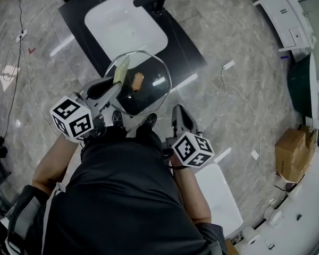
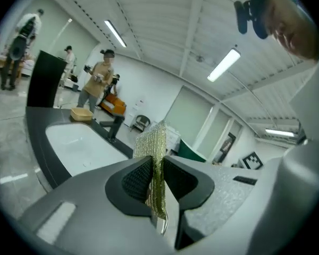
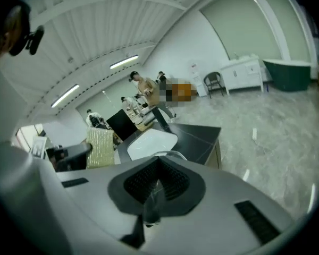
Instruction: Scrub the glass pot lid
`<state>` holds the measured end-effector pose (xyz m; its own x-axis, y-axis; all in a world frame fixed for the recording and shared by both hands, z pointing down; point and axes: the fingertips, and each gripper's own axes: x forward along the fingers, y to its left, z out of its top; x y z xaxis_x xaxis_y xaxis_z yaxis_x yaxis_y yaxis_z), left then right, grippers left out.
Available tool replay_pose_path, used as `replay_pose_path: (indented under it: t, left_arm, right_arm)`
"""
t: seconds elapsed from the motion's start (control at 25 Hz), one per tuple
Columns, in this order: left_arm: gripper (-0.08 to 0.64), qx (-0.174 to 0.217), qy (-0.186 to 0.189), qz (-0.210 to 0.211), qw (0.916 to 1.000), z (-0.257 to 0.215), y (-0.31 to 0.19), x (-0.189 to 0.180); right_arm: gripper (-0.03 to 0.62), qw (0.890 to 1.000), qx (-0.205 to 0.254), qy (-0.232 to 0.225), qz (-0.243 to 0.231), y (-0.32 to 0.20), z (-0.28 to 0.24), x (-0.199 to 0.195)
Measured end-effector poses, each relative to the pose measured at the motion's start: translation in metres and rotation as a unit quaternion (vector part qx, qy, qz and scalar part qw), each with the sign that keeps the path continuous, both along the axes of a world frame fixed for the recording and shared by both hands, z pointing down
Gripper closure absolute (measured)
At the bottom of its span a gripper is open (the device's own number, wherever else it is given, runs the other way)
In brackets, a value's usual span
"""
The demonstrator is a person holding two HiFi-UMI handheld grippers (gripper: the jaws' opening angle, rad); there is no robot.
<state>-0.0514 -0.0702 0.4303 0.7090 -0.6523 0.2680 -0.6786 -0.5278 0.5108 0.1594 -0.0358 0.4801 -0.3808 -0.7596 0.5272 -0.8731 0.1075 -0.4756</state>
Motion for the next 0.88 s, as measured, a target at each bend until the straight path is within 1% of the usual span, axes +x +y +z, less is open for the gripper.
replay_pose_path:
  t: [0.08,0.12,0.2,0.28,0.32,0.4,0.48,0.56,0.72,0.88]
  left_arm:
    - [0.494,0.015,0.037,-0.057,0.9976,-0.026,-0.017,-0.022]
    - [0.494,0.022,0.053,-0.081,0.9951,-0.038,-0.022,-0.032]
    - [0.494,0.036,0.077,-0.118,0.9894,-0.061,-0.027,-0.050]
    - [0.494,0.055,0.091,-0.141,0.9842,-0.083,-0.031,-0.064]
    - [0.494,0.067,0.096,-0.148,0.9820,-0.095,-0.032,-0.069]
    - [0.494,0.093,0.100,-0.156,0.9783,-0.118,-0.032,-0.074]
    - [0.494,0.111,0.104,-0.157,0.9757,-0.134,-0.028,-0.076]
    - [0.494,0.113,0.110,-0.157,0.9750,-0.139,-0.022,-0.076]
    - [0.494,0.094,0.115,-0.157,0.9764,-0.130,-0.013,-0.077]
    - [0.494,0.075,0.114,-0.156,0.9783,-0.116,-0.006,-0.070]
  right_arm:
    - [0.586,0.996,0.056,0.047,-0.048,-0.010,-0.026,-0.017]
    - [0.586,0.991,0.086,0.066,-0.077,-0.014,-0.041,-0.029]
    - [0.586,0.976,0.144,0.093,-0.136,-0.019,-0.073,-0.057]
    - [0.586,0.959,0.195,0.104,-0.176,-0.024,-0.106,-0.082]
    - [0.586,0.952,0.217,0.105,-0.187,-0.027,-0.121,-0.091]
    - [0.586,0.945,0.248,0.096,-0.192,-0.033,-0.144,-0.104]
    - [0.586,0.943,0.264,0.083,-0.187,-0.037,-0.157,-0.113]
    - [0.586,0.942,0.270,0.077,-0.185,-0.036,-0.160,-0.123]
    - [0.586,0.940,0.270,0.072,-0.194,-0.027,-0.157,-0.137]
    - [0.586,0.938,0.274,0.077,-0.196,-0.023,-0.155,-0.135]
